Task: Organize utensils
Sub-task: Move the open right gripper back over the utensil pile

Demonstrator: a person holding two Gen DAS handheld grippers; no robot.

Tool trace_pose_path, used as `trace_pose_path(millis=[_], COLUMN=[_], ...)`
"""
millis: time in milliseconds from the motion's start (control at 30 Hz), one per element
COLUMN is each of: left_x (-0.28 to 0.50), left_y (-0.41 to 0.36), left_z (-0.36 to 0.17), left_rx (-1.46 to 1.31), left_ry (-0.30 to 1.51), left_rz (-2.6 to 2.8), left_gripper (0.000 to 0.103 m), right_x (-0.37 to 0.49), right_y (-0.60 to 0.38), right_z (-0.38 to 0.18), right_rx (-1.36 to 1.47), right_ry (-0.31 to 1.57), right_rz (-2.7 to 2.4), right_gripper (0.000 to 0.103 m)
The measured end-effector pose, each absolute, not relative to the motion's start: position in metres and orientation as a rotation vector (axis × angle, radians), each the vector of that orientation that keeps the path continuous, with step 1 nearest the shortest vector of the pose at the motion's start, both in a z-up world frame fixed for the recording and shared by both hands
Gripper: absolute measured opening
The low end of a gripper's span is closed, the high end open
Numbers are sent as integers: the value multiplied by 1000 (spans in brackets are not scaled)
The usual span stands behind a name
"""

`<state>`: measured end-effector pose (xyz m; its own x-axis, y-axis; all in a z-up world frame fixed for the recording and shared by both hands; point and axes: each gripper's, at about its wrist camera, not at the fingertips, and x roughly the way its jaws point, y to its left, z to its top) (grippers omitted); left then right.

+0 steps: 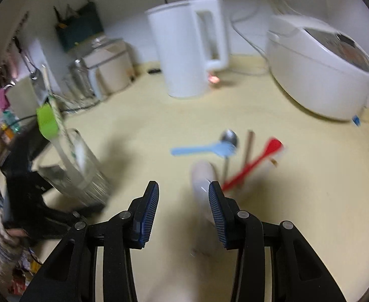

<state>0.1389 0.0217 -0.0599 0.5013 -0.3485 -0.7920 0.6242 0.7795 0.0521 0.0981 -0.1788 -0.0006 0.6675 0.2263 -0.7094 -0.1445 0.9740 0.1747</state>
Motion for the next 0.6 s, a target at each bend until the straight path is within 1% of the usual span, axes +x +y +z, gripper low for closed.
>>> trace_pose_path(millis=[433,600], left_x=[140,139], left_y=[26,28], left_z=[-60,-60], left_rx=[351,345], left_ry=[864,868], left_rz=[-606,-609], left_gripper=[69,69], right_x=[79,73], right_y=[-220,-238], right_z=[-32,-48], right_rx=[139,196], right_ry=[924,965], right_rz=[103,69], right_gripper=[41,41])
